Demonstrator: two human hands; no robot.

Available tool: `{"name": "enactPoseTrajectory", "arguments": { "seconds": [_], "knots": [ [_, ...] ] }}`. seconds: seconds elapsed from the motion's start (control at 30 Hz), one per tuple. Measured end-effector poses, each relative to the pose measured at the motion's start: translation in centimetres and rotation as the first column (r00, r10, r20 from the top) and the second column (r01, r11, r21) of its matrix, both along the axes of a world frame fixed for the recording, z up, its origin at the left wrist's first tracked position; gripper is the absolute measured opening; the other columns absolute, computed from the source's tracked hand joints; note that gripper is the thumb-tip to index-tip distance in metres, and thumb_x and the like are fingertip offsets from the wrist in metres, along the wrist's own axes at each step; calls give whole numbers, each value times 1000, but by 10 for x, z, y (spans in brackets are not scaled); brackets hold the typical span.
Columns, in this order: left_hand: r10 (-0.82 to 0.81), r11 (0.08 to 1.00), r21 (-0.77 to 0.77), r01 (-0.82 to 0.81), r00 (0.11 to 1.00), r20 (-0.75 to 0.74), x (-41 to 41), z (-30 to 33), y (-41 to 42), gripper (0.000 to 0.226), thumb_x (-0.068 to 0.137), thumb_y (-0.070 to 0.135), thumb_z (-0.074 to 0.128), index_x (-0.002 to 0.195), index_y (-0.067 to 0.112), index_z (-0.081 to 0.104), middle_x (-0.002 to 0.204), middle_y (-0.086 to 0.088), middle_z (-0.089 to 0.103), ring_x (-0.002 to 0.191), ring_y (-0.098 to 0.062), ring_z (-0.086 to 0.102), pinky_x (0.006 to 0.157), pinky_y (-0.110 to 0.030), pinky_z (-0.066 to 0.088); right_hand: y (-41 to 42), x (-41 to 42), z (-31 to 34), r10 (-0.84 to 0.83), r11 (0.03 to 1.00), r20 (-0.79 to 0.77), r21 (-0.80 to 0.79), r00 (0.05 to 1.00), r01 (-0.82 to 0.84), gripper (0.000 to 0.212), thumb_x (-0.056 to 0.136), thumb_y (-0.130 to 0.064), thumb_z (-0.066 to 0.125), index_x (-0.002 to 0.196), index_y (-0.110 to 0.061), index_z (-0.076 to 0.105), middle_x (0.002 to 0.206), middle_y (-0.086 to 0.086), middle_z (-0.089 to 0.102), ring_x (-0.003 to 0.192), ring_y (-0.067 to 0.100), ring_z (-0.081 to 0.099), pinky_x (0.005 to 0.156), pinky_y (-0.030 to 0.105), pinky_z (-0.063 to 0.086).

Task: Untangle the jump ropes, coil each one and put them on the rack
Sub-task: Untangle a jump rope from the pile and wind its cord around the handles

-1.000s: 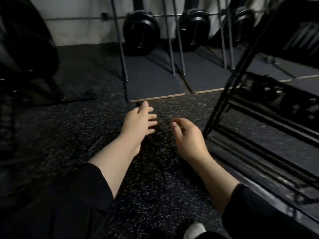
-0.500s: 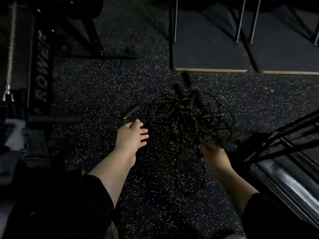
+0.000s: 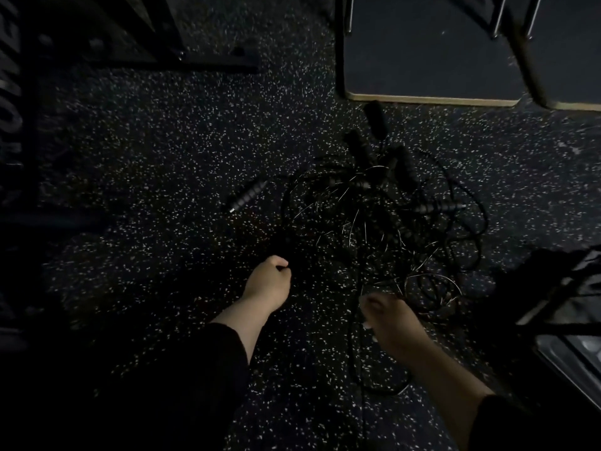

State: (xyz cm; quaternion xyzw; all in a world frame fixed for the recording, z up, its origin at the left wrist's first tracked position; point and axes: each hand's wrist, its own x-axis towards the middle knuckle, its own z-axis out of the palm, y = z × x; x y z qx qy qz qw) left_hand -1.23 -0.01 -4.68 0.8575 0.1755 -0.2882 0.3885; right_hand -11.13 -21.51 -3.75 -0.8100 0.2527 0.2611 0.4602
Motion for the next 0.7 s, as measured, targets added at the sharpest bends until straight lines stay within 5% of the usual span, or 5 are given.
{"name": "enactPoseTrajectory", "arguments": {
  "seconds": [0.2, 0.43, 0.53, 0.6, 0.7],
  "knots": [
    [-308, 930, 157, 331, 939, -154, 26, -70, -18, 50, 104, 38, 47, 153, 34, 40, 158, -9, 30, 127, -29, 52, 103, -42, 51, 16, 1, -17, -46, 994, 15, 96, 999, 44, 23, 104, -37, 54, 98, -20, 69, 102, 19, 71, 101, 48, 65, 62, 42, 51],
    [-381, 871, 233, 433, 894, -236, 33, -105, -19, 58, 105, 42, 47, 159, 32, 30, 164, -7, 17, 145, -32, 32, 118, -46, 38, 19, -4, -37, -68, 993, -21, 94, 997, 69, 21, 105, -34, 54, 88, -33, 67, 87, 9, 74, 82, 41, 69, 73, 55, 57],
    [-293, 936, 188, 299, 954, -59, 32, -105, -16, 39, 103, 34, 58, 141, 24, 60, 147, -7, 49, 126, -24, 56, 106, -35, 50, 18, -5, -43, -71, 992, -41, 105, 997, 75, 19, 104, -36, 54, 90, -34, 68, 89, 5, 75, 82, 39, 70, 73, 56, 58],
    [-102, 993, 66, 96, 991, 87, 29, -94, -21, 18, 99, 25, 65, 115, 22, 74, 110, -4, 73, 83, -13, 68, 73, -25, 58, 18, -1, -44, -99, 986, -37, 134, 994, 103, 14, 104, -37, 54, 97, -36, 67, 92, -2, 76, 90, 31, 73, 79, 48, 60],
    [165, 972, -186, -146, 982, 92, 19, -63, -40, 25, 98, 18, 64, 119, 28, 54, 84, -2, 67, 58, -11, 56, 48, -25, 46, 21, 11, -39, -135, 978, -20, 159, 991, 137, 16, 104, -38, 55, 109, -31, 68, 96, -7, 74, 89, 12, 73, 85, 47, 62]
  ]
}}
